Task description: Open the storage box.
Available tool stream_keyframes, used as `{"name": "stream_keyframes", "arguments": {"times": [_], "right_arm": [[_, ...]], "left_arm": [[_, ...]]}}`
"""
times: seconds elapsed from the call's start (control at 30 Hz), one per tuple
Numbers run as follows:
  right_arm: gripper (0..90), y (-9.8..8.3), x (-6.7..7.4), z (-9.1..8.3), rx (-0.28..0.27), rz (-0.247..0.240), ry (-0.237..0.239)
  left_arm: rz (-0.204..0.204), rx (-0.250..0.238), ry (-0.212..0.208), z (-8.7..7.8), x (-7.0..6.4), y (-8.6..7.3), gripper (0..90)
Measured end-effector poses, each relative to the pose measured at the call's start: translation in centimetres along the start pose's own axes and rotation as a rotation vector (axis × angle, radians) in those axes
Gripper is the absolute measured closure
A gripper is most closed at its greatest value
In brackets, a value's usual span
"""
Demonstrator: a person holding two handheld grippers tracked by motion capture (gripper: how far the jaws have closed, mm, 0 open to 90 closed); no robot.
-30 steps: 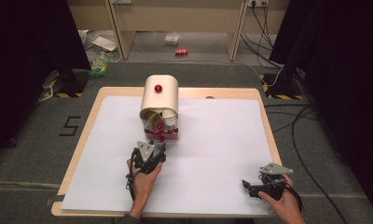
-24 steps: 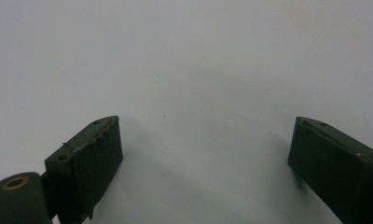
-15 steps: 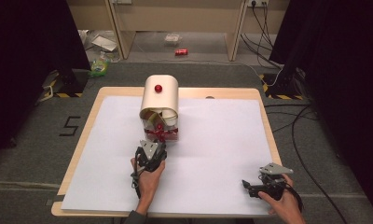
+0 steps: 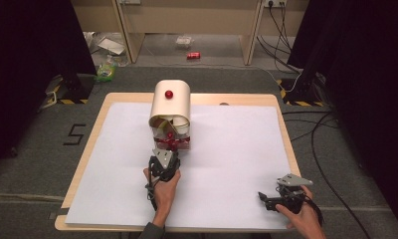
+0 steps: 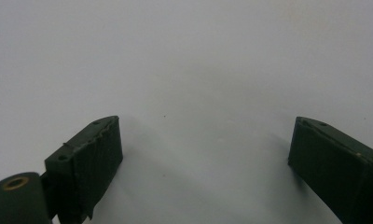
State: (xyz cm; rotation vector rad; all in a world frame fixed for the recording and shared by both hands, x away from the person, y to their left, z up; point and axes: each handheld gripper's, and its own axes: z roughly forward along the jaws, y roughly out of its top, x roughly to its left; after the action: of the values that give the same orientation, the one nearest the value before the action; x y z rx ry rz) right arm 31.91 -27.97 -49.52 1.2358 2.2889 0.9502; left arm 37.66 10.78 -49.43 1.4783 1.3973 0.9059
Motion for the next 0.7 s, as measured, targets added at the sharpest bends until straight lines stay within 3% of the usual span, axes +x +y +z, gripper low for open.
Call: {"name": "stream_keyframes", "arguments": {"times": [0.07, 0.23, 0.47, 0.7], "right_arm": [[10.1, 0.00, 0.00, -0.01, 0.001, -0.001, 0.000], [10.1, 0.00, 0.00, -0.01, 0.001, -0.001, 0.000], [10.1, 0.00, 0.00, 0.00, 0.000, -0.001, -0.001], [10.1, 0.00, 0.00, -0.01, 0.001, -0.001, 0.000]], "left_arm": [[0.024, 0.001, 0.025, 0.03, -0.35, -0.02, 69.6], [0.036, -0.002, 0.058, 0.07, -0.64, -0.02, 71.0], [0.046, 0.005, 0.074, 0.14, -0.87, -0.01, 73.0], [0.045, 0.008, 0.064, 0.03, -0.80, -0.05, 73.2]]}}
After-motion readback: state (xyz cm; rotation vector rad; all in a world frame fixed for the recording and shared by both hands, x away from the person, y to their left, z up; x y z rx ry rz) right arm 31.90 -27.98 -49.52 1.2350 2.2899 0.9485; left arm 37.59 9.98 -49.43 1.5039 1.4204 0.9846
